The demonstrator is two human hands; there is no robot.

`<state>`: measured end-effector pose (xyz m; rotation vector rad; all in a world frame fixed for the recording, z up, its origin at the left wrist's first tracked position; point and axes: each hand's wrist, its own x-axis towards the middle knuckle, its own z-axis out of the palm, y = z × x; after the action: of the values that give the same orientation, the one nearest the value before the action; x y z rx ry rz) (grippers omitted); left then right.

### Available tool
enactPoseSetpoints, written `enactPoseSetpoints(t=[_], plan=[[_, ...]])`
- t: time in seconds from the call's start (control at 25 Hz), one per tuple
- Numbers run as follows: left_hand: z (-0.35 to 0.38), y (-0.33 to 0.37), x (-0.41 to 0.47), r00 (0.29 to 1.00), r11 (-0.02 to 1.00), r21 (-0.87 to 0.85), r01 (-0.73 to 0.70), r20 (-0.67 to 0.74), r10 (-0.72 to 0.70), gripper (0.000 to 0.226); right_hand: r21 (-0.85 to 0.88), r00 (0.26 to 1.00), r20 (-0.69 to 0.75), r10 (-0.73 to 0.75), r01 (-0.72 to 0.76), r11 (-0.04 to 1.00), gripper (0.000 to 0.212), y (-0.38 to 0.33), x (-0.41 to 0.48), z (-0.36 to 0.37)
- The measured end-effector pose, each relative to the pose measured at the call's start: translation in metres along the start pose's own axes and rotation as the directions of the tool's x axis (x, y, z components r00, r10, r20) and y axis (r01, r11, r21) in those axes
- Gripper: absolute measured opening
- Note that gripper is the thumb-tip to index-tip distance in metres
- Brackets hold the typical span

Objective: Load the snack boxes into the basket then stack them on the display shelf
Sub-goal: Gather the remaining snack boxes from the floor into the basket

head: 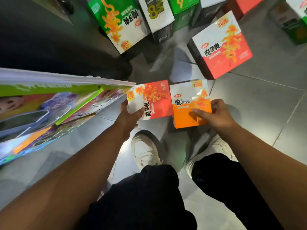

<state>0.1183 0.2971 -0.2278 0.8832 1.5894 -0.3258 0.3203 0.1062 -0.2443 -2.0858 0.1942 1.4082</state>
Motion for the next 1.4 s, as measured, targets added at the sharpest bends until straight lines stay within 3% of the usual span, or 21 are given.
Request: enactPoseSetpoints(t=[0.12,0.36,0.48,0.56,0.72,0.88,1.0,1.16,1.4], plan=[[0.006,-0.01,-0.026,0.997,0.997,-0.068,0.037,0.072,-0.032,0.062,0.134,0.998,-0.048,0.048,-0.041,0.99,0.067,0.017,-0.031,-0.007],[-0.006,-0.009,-0.096,0.99,0.983,-0.169,0.075,0.133,-0.053,0.057,0.134,0.991,-0.018,0.133,-0.13,0.982,0.06,0.023,-0.123,-0.035],[-0.019,0.004,-0.148,0.988,0.995,-0.099,0.019,0.153,-0.004,0.057,0.138,0.989,0.002,0.147,-0.145,0.98,0.078,0.01,-0.185,-0.054],[-0.029,0.02,-0.19,0.984,0.997,-0.068,-0.036,0.169,0.047,0.054,0.161,0.985,0.102,0.137,-0.152,0.975,0.092,-0.003,-0.233,-0.07],[-0.052,0.055,-0.295,0.957,0.989,-0.044,-0.14,0.249,0.147,0.046,0.396,0.985,0.151,0.089,-0.143,0.907,0.079,-0.037,-0.344,-0.111],[-0.089,0.097,-0.413,0.897,0.963,-0.108,-0.246,0.352,0.268,0.046,0.447,0.989,0.15,-0.014,-0.055,0.893,0.1,-0.088,-0.456,-0.148],[-0.116,0.123,-0.49,0.851,0.918,-0.232,-0.321,0.354,0.387,0.057,0.463,0.985,0.115,-0.127,0.06,0.884,0.077,-0.119,-0.528,-0.171],[-0.146,0.137,-0.582,0.795,0.847,-0.325,-0.42,0.318,0.516,0.059,0.473,0.958,0.099,-0.269,0.193,0.86,0.064,-0.157,-0.609,-0.197],[-0.165,0.105,-0.693,0.753,0.727,-0.42,-0.543,0.139,0.643,0.061,0.389,0.894,0.197,-0.402,0.305,0.869,0.06,-0.192,-0.67,-0.247]])
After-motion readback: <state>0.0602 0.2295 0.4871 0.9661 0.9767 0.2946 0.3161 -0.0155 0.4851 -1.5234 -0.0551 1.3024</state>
